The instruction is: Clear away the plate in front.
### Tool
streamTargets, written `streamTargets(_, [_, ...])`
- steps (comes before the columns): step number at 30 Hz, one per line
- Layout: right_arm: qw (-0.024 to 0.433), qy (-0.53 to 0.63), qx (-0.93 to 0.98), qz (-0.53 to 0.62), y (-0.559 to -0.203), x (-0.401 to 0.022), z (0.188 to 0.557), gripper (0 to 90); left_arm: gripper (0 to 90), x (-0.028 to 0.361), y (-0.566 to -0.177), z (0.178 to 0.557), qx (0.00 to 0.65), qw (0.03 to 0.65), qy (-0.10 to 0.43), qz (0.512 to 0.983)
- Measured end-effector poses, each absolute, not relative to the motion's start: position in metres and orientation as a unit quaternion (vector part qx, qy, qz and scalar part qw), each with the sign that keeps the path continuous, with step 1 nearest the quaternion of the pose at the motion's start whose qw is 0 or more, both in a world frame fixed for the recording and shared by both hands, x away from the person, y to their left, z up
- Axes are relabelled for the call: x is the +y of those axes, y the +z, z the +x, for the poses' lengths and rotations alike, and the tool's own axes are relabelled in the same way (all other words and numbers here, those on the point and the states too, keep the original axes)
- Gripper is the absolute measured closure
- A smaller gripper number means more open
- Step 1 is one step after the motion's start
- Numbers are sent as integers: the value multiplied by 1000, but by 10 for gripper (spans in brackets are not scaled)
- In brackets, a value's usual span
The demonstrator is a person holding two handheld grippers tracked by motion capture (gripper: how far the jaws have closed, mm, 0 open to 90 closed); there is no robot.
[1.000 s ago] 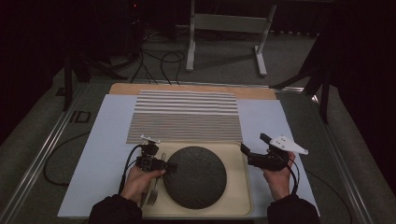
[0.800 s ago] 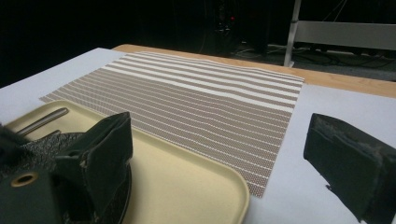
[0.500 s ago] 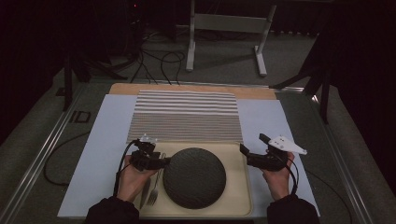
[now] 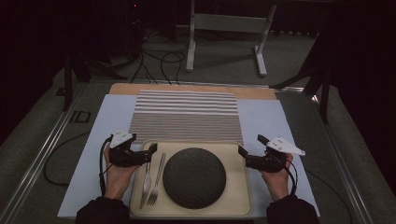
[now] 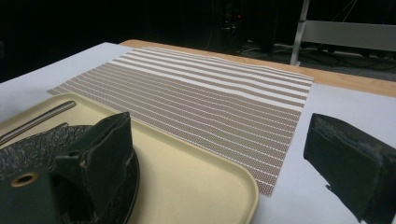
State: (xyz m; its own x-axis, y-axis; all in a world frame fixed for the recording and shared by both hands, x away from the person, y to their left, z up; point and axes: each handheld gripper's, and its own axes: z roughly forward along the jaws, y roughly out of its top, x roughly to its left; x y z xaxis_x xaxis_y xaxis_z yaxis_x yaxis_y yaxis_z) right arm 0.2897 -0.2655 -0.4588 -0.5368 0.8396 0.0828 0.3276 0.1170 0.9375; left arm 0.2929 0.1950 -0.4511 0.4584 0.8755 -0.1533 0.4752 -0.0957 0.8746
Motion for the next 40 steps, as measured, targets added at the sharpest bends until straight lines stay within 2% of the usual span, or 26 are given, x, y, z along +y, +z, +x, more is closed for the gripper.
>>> streamTargets(4, [244,523,707,410,-460,-267,287,80,0,211,-447,290,476,483,235,696])
streamTargets(11, [240,528,710,400,-462,-269,282,80,0,232,-453,280,475,489,260,684])
streamTargets(17, [241,535,706,396,-473,-278,270,80,0,246,-459,274,474,499,257,678])
streamTargets(24, [247,535,704,396,-486,-284,263,80,0,257,-467,262,469,496,292,670])
streamTargets(40, [258,523,708,398,-488,-283,264,79,0,260,-475,261,477,482,284,678])
